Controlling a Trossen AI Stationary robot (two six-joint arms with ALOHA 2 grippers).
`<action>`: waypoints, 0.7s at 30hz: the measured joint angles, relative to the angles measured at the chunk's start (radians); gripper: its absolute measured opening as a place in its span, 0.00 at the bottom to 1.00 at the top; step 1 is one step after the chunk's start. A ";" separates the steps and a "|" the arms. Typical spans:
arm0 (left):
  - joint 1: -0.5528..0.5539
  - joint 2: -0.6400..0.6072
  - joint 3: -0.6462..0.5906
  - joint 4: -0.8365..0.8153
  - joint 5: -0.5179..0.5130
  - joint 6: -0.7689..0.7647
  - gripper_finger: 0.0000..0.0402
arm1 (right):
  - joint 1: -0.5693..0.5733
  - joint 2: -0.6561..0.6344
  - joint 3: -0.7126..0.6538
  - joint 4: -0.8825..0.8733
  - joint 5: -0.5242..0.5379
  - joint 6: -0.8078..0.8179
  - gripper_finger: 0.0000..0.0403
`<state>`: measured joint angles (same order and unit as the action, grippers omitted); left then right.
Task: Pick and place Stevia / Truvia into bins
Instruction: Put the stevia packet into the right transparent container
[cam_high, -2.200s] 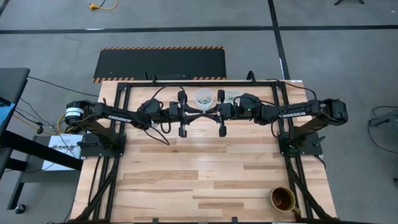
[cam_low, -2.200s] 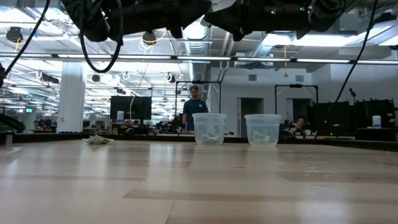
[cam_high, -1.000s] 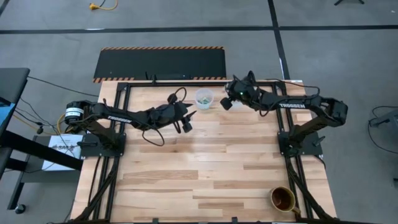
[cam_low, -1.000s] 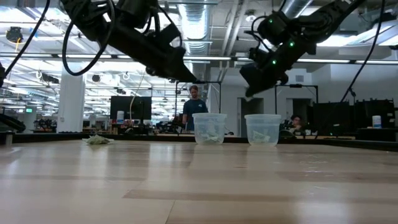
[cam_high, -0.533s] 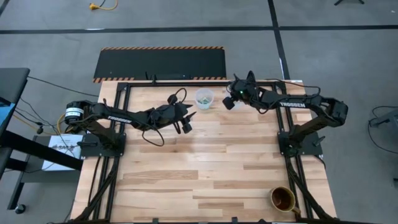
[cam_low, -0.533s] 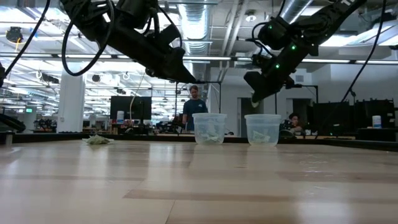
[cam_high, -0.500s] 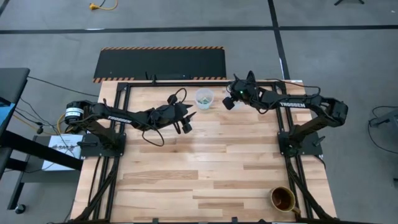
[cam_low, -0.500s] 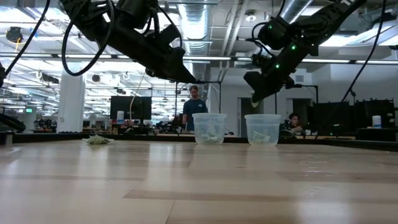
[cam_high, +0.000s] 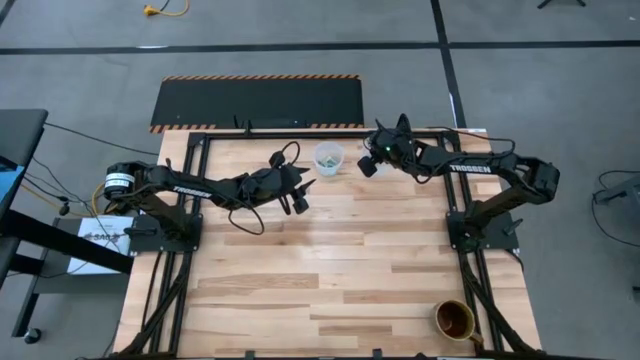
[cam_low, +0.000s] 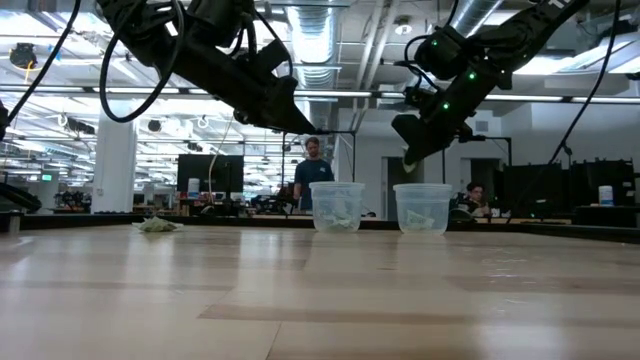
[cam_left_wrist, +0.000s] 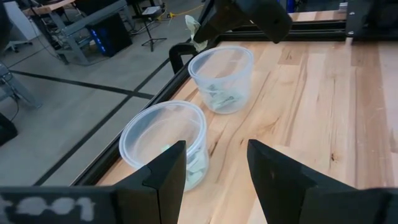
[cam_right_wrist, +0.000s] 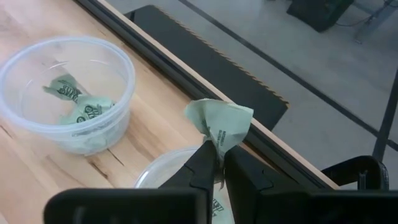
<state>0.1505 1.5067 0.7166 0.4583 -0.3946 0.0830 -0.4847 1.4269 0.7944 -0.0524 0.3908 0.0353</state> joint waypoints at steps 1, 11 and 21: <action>0.000 0.000 0.000 0.000 0.000 0.000 0.40 | 0.000 0.000 0.000 0.000 0.000 0.000 0.08; 0.000 0.000 0.000 -0.001 0.000 0.000 0.40 | 0.000 0.000 0.000 0.000 0.000 0.000 0.08; 0.000 0.000 0.000 -0.007 0.000 0.000 0.40 | 0.000 0.000 0.000 0.000 -0.002 0.000 0.04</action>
<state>0.1505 1.5070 0.7162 0.4512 -0.3946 0.0826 -0.4847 1.4265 0.7944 -0.0528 0.3884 0.0353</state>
